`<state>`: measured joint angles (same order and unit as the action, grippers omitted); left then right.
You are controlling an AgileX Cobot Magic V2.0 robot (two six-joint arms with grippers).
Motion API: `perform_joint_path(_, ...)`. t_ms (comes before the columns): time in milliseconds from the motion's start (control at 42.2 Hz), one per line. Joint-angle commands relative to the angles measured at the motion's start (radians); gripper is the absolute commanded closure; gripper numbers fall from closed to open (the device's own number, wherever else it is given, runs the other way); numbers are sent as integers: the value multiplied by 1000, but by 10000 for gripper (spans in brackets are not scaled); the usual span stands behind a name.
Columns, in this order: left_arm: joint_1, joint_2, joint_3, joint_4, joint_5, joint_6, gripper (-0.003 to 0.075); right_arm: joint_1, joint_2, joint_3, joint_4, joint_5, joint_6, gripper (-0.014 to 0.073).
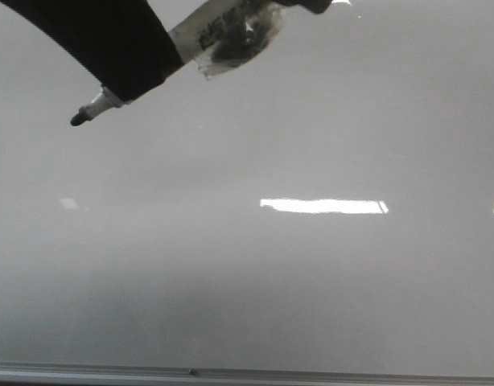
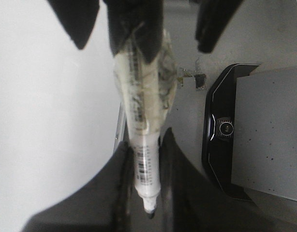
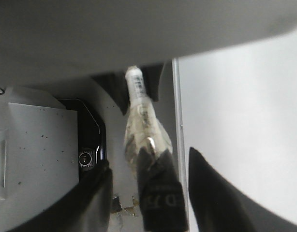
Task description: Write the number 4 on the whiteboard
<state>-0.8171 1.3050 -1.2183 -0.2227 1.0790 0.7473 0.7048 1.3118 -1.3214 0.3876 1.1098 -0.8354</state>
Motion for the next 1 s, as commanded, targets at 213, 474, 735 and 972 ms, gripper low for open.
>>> perform_joint_path(213,-7,-23,-32,-21,-55,1,741,1,-15,-33,44,-37,-7,382)
perform_joint_path(474,-7,-23,-32,-19,-49,-2,606,1,-14,-33,44,-8,-6,609)
perform_joint_path(735,41,-87,-32,25,-55,-86,238,-1,-36,-33,-60,-6,93,645)
perform_joint_path(972,301,-256,36,22,-70,-260,239,-17,-181,-18,-488,22,777,645)
